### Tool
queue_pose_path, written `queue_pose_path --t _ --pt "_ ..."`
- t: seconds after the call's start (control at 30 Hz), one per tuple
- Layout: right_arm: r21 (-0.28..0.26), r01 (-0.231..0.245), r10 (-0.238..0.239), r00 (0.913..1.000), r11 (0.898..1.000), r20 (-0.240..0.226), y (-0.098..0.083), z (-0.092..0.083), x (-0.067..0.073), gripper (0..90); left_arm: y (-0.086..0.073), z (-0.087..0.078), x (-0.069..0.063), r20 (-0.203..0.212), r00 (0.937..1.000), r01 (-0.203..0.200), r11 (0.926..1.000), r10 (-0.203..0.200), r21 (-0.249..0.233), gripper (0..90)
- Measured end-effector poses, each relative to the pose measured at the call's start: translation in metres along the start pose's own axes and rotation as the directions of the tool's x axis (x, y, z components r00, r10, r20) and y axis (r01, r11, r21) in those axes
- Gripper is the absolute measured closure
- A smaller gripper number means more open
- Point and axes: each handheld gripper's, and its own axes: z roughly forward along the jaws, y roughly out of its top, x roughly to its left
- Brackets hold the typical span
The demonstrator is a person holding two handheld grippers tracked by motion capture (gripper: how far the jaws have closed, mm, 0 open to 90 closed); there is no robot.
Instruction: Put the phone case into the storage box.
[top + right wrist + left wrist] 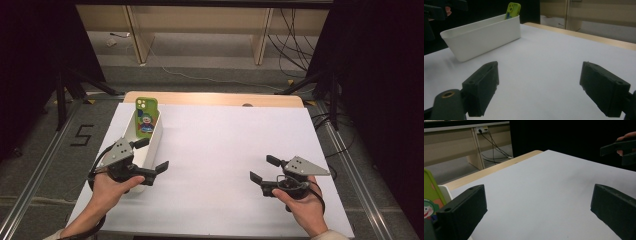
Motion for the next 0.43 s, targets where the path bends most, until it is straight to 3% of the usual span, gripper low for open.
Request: queue_pose_path --t 0.43 --pt "0.001 0.003 -0.003 1.0 1.0 -0.002 -0.0004 -0.0002 -0.0001 16.5 -0.0044 0.0009 0.0016 -0.013 0.9999 -0.004 1.0 0.004 0.001 0.0"
